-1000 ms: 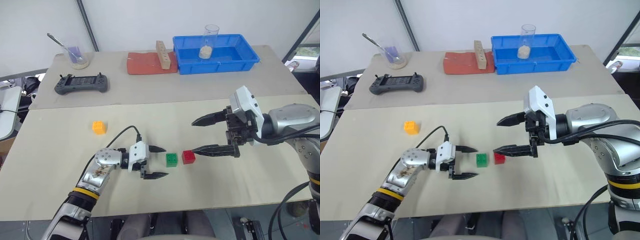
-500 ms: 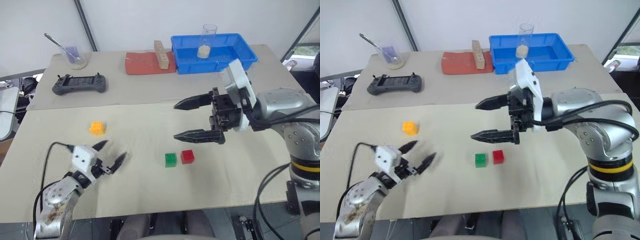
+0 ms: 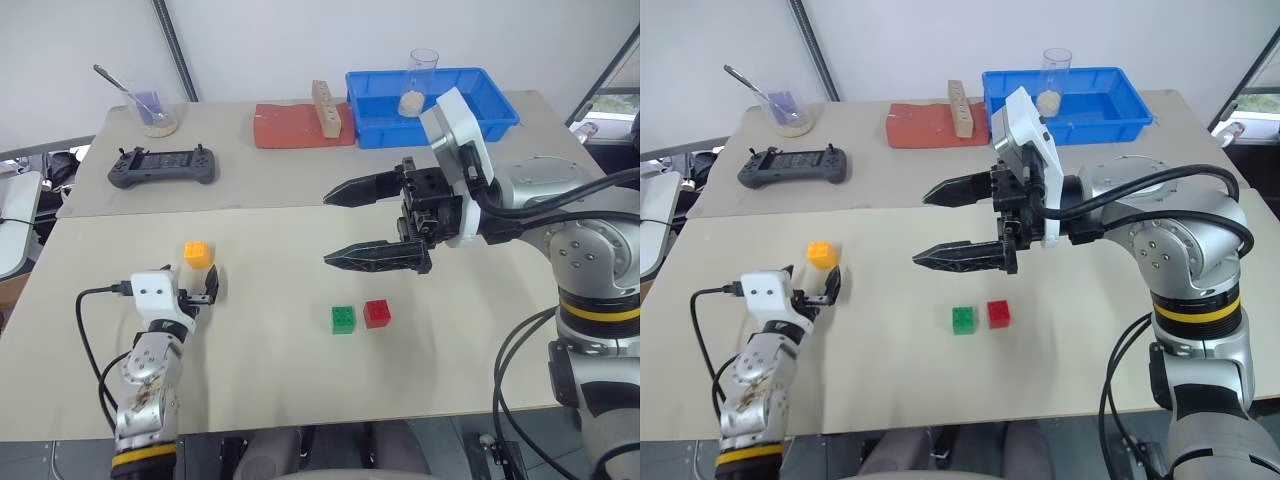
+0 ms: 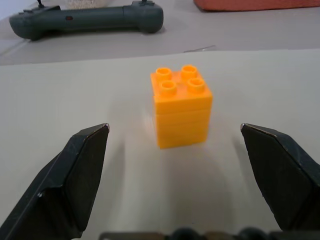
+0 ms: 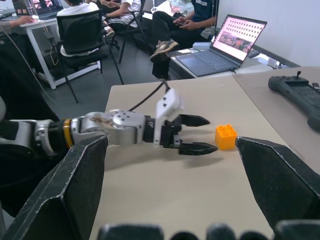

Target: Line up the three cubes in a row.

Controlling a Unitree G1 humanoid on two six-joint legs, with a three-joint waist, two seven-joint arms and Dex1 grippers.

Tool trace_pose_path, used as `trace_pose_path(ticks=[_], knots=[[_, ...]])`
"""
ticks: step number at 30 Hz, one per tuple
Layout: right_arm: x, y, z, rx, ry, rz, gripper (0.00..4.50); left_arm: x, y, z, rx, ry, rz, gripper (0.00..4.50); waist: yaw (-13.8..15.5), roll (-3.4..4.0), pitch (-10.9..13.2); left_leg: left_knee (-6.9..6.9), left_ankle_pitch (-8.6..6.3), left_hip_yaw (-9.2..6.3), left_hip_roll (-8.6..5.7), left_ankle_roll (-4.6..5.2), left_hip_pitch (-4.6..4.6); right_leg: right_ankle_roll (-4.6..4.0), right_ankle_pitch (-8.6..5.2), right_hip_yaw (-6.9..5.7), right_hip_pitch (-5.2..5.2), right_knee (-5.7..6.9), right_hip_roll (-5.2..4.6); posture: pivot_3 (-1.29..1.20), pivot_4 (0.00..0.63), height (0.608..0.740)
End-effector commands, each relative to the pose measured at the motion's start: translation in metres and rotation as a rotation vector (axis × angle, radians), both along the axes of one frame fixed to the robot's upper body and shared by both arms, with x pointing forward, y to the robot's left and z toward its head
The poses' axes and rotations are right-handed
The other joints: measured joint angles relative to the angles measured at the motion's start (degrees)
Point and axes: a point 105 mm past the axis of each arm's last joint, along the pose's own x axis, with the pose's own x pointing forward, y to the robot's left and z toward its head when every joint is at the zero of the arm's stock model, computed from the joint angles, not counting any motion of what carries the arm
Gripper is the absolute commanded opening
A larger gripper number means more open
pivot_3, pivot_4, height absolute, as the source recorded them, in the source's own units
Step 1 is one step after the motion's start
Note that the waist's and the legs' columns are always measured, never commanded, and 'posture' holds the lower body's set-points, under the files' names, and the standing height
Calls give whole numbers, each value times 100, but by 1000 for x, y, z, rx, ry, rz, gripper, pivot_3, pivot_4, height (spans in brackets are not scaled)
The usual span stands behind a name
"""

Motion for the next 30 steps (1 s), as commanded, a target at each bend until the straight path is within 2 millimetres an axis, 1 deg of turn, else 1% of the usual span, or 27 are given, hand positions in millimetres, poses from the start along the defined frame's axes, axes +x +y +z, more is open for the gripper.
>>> trace_pose_path(ticks=[1, 5, 7, 8, 12, 13, 17, 19, 21, 22, 24, 25, 27, 28, 30], knots=[[-3, -2, 9, 1, -44, -12, 4500, 13, 5, 7, 24, -44, 13, 4489, -7, 0, 0, 0, 1, 0, 0, 2, 0, 0, 0, 1, 1, 1, -1, 0, 150, 740], [-2, -7, 6, -14, -44, -37, 4500, 25, 0, 5, 9, -45, -8, 4489, -11, -1, -1, 0, 1, 1, -1, 2, 0, 0, 1, 0, -2, 1, -2, 0, 150, 740], [-2, -8, 6, -17, -44, -45, 4500, 27, -2, 5, 11, -50, -16, 3985, -12, -1, -1, 0, 2, 1, -1, 3, -1, 0, 1, 0, -1, 1, -3, 0, 150, 740], [-2, -9, 6, -17, -45, -49, 4500, 27, -4, 4, 9, -50, -28, 3667, -12, -1, -1, 1, 2, 1, -1, 3, 0, 0, 1, 1, -1, 1, -3, 0, 150, 740], [-1, -10, 4, -22, -46, -61, 4500, 26, -7, 2, 6, -48, -38, 1694, -10, -1, -1, 1, 2, 1, -1, 3, 0, -1, 1, 2, -1, 2, -3, 0, 150, 740], [-1, -11, 4, -23, -45, -63, 4500, 26, -6, 2, 6, -48, -34, 1317, -9, -1, -1, 1, 2, 1, -1, 3, 0, 0, 1, 2, -1, 2, -3, 0, 150, 740], [0, -12, 3, -21, -46, -72, 4500, 27, -3, 7, 5, -59, -51, 1349, -13, -1, -1, 1, 2, 2, -1, 4, 0, 0, 1, 2, -2, 2, -3, 0, 150, 740], [1, -14, 2, -28, -54, -84, 4500, 28, -17, 17, 27, -69, -168, 1349, -17, -1, -1, 1, 3, 2, 0, 4, 0, 0, 1, 3, -2, 3, -2, 0, 150, 740], [0, -19, -2, -52, -62, -89, 4500, 24, -42, 30, 75, -76, -374, 1349, -4, -3, 0, 1, 3, 2, -1, 4, -1, 0, 1, 3, -4, 5, -1, 0, 150, 740], [-1, -21, -3, -60, -65, -89, 4500, 21, -49, 33, 87, -74, -438, 1349, -4, -3, 0, 2, 2, 1, 0, 4, -4, 0, 1, 1, -5, 4, -1, 0, 150, 740], [-3, -26, -10, -99, -88, -87, 4500, 8, -71, 39, 124, -53, -655, 1349, -15, -3, 0, 3, 2, 2, -2, 5, -6, 1, 2, 3, -6, 1, -3, 0, 150, 740], [-3, -28, -14, -120, -99, -87, 4500, -2, -82, 40, 161, -33, -789, 1349, -24, -2, 0, 3, 1, 3, -2, 4, -7, 2, 3, 4, -7, 0, -4, 0, 150, 740], [-4, -31, -19, -143, -109, -85, 4500, -23, -99, 37, 239, 10, -1022, 1349, -54, -2, 0, 2, 0, 4, -1, 4, -8, 2, 3, 6, -10, 0, -2, 0, 150, 740], [-6, -31, -21, -148, -108, -80, 4500, -31, -104, 35, 269, 32, -1120, 1349, -81, 1, -1, 0, 0, 4, 0, 4, -8, 2, 2, 7, -10, 0, -2, 0, 150, 740], [-11, -32, -24, -154, -103, -68, 4500, -41, -111, 31, 307, 61, -1252, 1349, -126, 3, -2, -3, 0, 4, 0, 4, -7, 1, 2, 8, -10, -1, -2, 0, 150, 740]])
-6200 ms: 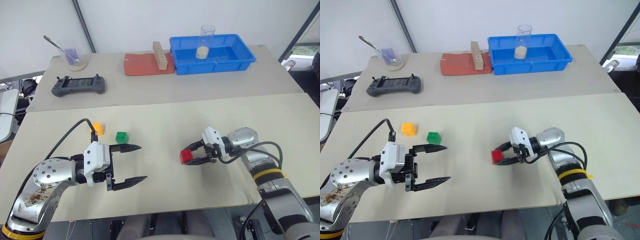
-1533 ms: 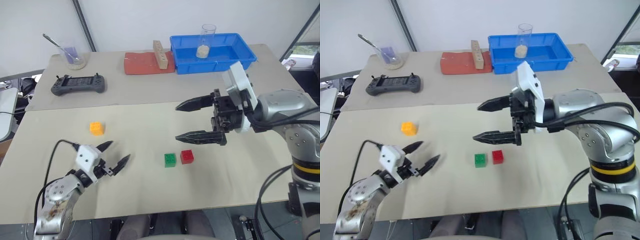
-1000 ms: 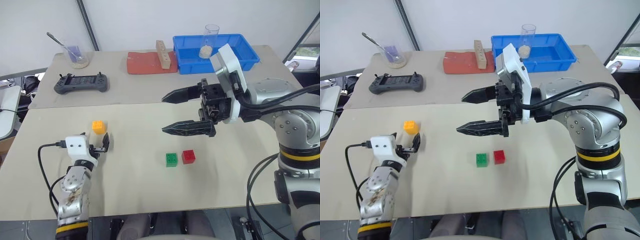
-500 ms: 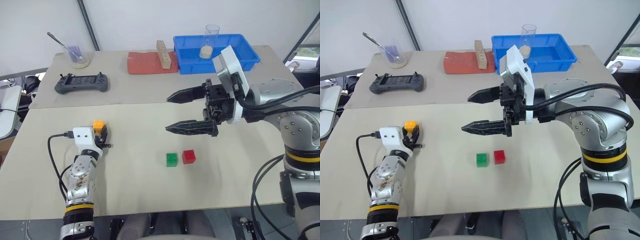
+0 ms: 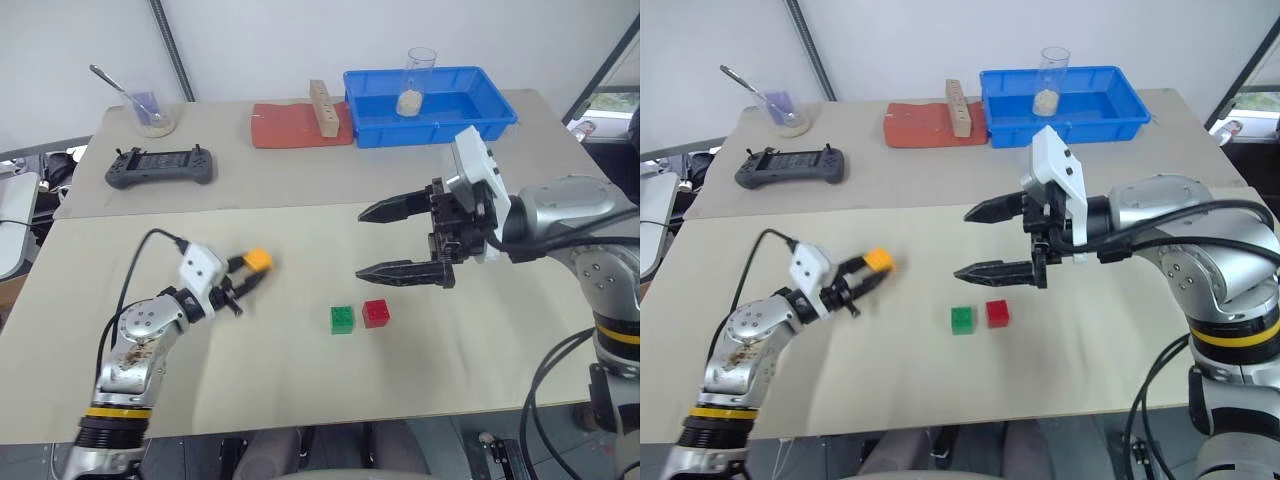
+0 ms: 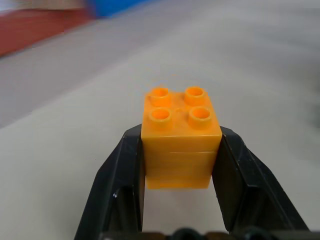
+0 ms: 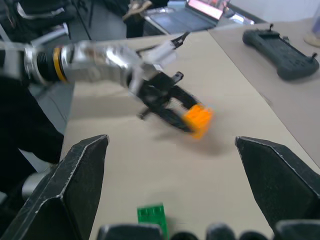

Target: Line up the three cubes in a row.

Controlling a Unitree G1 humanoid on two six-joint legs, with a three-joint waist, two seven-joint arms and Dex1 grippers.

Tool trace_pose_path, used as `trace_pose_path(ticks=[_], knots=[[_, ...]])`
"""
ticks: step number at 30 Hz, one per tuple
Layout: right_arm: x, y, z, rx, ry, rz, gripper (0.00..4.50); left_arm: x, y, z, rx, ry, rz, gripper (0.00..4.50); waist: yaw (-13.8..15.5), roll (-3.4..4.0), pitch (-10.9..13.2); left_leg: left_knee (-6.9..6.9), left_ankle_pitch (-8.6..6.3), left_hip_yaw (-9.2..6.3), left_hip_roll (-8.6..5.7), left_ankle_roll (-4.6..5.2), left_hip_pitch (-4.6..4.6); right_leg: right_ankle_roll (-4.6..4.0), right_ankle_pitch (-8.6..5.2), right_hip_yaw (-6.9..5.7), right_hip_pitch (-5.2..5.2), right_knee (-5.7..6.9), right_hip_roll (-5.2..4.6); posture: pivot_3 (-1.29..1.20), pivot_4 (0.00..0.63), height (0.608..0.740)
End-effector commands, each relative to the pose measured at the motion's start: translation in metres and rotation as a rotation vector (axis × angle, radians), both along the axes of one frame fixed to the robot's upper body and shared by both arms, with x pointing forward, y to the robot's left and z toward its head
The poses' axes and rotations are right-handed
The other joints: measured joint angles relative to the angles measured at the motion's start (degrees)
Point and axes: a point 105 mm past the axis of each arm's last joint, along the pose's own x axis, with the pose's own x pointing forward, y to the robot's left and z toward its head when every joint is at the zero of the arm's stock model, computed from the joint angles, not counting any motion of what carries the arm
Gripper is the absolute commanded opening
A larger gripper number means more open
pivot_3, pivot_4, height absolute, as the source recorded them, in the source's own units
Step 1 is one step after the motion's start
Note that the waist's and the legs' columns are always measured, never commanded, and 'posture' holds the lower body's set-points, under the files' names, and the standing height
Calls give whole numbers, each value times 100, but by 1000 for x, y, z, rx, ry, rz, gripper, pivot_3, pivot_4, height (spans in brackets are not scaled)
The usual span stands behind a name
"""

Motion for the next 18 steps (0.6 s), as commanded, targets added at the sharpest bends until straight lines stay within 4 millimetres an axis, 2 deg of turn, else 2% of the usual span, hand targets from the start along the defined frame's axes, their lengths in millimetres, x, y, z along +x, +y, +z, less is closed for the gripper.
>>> trace_pose_path(ticks=[1, 6, 10, 18], knots=[[-14, 2, 4, -9, -58, 51, 4500, -23, -19, 1, 48, 14, -269, 1349, -45, 0, 0, 0, 0, 0, 1, 1, 0, 0, 0, 0, 1, 0, 0, 0, 150, 740], [-27, 0, -10, -37, -27, 67, 4500, -32, -29, -11, 97, 50, -440, 1349, -61, 0, 1, -2, 19, 0, 3, 33, 0, 0, 0, -2, 3, -1, -18, 0, 150, 740], [-31, -1, -16, -42, -17, 59, 4500, -24, -33, -20, 119, 50, -473, 1349, -56, -1, 1, 0, 19, 0, 2, 35, 0, 0, 0, -4, 3, -5, -20, 0, 150, 740], [-32, -2, -17, -40, -15, 48, 4500, -13, -38, -22, 116, 50, -479, 1349, -61, -1, 1, 0, 20, 0, 2, 36, -1, 0, 0, -4, 4, -2, -20, 0, 150, 740]])
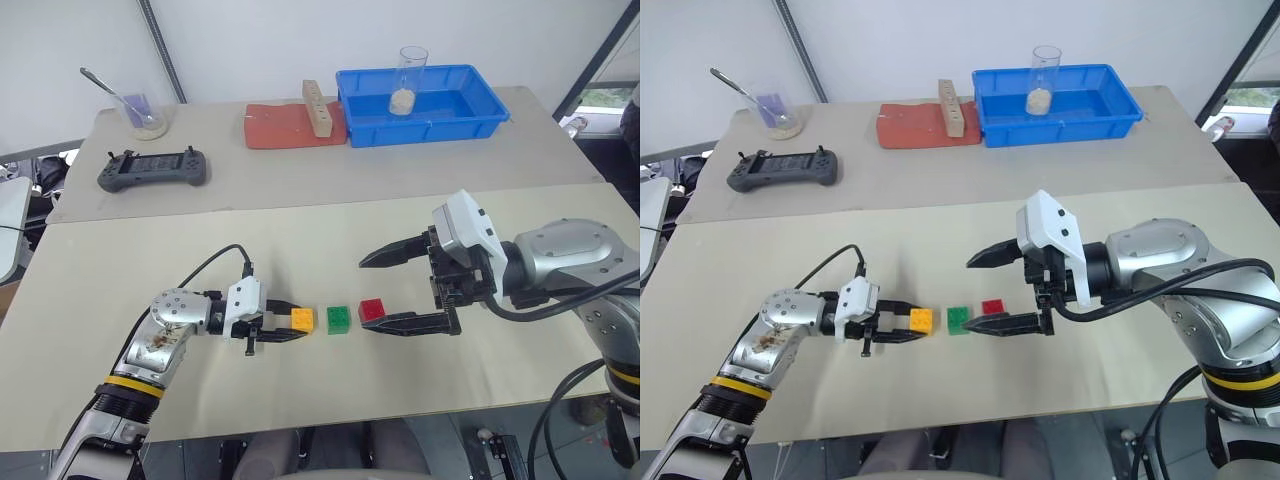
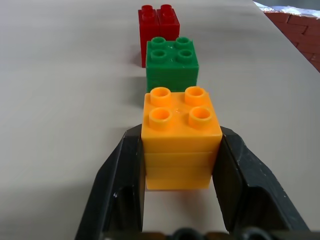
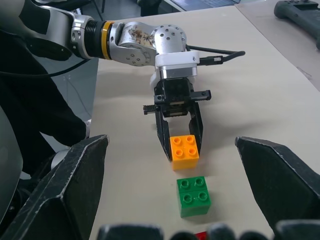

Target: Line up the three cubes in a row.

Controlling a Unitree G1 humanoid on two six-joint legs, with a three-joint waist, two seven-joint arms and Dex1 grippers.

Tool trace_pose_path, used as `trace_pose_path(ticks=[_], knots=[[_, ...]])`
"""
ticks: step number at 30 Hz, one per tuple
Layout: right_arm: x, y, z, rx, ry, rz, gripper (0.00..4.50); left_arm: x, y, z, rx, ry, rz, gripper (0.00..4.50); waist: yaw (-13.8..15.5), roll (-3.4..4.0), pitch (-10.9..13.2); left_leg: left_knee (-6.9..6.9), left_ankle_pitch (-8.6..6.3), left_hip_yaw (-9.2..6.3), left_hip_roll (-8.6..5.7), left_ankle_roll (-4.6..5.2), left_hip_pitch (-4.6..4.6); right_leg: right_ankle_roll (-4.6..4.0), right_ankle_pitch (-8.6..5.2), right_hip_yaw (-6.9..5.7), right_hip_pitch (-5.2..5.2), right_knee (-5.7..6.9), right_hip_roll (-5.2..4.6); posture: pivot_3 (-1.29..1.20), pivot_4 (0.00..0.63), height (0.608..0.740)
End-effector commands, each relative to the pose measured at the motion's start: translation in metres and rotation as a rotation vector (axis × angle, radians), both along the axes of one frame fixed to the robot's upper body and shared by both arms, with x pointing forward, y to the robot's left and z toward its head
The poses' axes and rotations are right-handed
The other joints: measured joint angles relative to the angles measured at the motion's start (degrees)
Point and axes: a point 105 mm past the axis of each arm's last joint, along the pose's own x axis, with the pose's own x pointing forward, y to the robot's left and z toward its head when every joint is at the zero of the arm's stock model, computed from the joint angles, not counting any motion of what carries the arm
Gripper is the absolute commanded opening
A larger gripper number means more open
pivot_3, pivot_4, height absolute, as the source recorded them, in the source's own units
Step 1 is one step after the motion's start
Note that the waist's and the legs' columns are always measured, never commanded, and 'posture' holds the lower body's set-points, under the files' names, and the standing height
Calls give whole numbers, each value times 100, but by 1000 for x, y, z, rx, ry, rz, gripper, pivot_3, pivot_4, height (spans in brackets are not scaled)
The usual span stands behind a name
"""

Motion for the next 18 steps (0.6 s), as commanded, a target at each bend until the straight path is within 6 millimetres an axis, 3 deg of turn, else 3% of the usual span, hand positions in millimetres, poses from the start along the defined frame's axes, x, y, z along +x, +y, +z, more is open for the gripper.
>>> trace_pose_path(ticks=[1, 10, 16, 18], knots=[[-4, -1, 10, 12, -57, 5, 4500, 3, -1, 2, 7, -30, -15, 1349, 0, 0, 0, 0, 0, 0, 0, 0, 0, 0, 0, 0, 0, 0, 0, 0, 150, 740], [0, 1, 12, 21, -61, 10, 4500, -2, -3, 2, 12, -34, -10, 1349, -2, 0, 0, 0, 0, 0, 0, 0, 0, 0, 0, 1, 1, 0, 0, 0, 150, 740], [1, 2, 11, 25, -60, 16, 4500, -6, -4, 8, 15, -35, -10, 4221, 1, 0, 0, 1, 0, 0, 0, 0, 0, 0, 0, 1, 0, 1, 0, 0, 150, 740], [2, 2, 11, 26, -60, 15, 4500, -6, -4, 11, 19, -37, -7, 4459, 0, 0, 0, 1, 0, 0, 0, 0, 0, 0, 0, 1, 0, 1, 1, 0, 150, 740]])
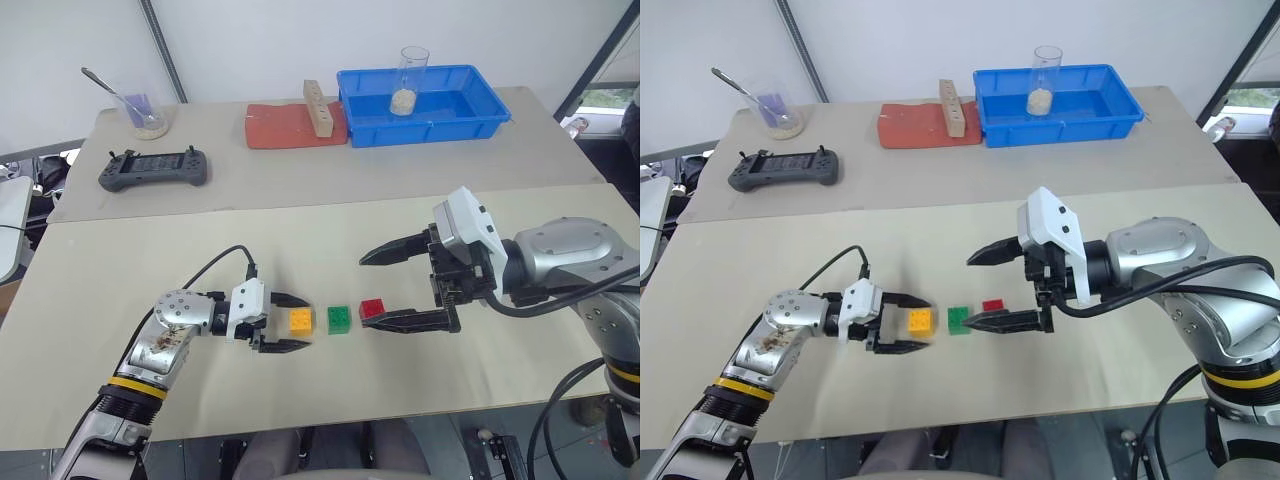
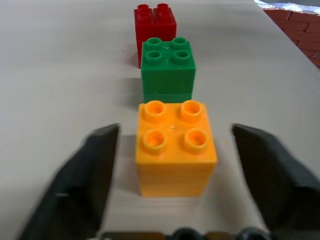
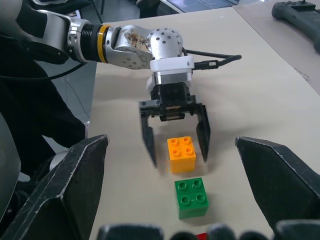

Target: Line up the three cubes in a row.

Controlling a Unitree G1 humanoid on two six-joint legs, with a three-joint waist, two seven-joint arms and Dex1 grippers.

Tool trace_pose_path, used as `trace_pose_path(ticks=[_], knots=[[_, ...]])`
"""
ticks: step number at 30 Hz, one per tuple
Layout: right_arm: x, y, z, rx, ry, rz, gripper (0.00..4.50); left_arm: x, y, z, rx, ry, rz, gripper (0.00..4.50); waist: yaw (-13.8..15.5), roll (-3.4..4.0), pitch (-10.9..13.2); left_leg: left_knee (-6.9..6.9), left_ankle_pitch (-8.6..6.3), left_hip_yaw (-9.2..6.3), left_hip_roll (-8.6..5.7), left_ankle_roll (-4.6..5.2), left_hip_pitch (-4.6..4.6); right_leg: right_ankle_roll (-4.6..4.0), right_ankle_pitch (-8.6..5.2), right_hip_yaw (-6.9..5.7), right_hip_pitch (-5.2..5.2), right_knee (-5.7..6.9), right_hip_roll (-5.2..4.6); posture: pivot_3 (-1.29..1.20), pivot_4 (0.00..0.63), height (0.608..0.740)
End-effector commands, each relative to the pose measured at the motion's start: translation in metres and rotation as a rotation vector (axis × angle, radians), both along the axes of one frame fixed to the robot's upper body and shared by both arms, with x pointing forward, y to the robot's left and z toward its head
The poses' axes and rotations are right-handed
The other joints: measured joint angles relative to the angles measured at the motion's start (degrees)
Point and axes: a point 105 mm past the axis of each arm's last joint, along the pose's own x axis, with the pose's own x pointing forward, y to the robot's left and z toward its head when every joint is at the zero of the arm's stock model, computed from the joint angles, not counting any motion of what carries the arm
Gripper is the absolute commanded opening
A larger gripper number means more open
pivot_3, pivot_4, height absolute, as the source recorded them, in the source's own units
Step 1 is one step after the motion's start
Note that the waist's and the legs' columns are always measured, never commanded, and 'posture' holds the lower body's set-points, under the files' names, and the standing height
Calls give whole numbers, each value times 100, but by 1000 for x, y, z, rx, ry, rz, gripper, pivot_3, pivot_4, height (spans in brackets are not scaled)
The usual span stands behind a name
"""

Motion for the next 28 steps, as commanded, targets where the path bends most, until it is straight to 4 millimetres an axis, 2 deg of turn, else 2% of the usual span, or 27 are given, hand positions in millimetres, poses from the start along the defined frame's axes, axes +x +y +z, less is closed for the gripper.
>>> trace_pose_path(ticks=[1, 7, 9, 11, 14, 17, 21, 28], knots=[[0, 2, 9, 18, -60, 15, 4500, 0, 2, 12, 7, -35, -4, 4459, -1, 0, 0, 0, 0, 0, 0, 0, 0, 0, 0, 0, 0, 0, 0, 0, 150, 740], [8, -9, 10, 15, -70, -21, 4500, 2, 29, 36, 62, -64, 57, 4459, -7, 0, 0, 0, 0, 0, 0, 0, 0, 0, 0, 1, -4, 3, 3, 0, 150, 740], [14, -19, 11, 3, -84, -58, 4500, 2, 41, 61, 117, -145, 79, 4459, -9, 0, 1, -1, 0, 0, 0, 0, 0, 0, 0, 1, -6, 2, 5, 0, 150, 740], [18, -29, 9, -14, -93, -91, 4500, 0, 45, 86, 129, -191, 103, 4459, -1, 0, 2, -1, -1, 0, 0, 1, 0, 0, 0, 0, -8, 0, 7, 0, 150, 740], [22, -41, 4, -33, -91, -128, 4500, -3, 49, 107, 147, -183, 156, 4459, 18, 1, 1, 0, -2, 0, -1, 3, 1, 0, 0, -3, -5, -2, 17, 0, 150, 740], [24, -48, 0, -44, -91, -140, 4500, -3, 56, 111, 168, -191, 195, 4459, -2, 2, 1, 1, -2, 1, -1, 2, 2, 1, 0, 1, -4, 0, 20, 0, 150, 740], [30, -54, -4, -41, -90, -170, 4500, 4, 68, 102, 178, -193, 271, 4459, -34, 2, 2, -3, 0, 2, 4, -2, 2, 0, 0, 4, 4, 8, 26, 0, 150, 740], [32, -51, -6, -21, -89, -192, 4500, 5, 66, 104, 123, -181, 266, 4459, 2, 2, 2, -3, 0, 3, 6, -2, 2, -1, 1, 3, -3, 0, 26, 0, 150, 740]])
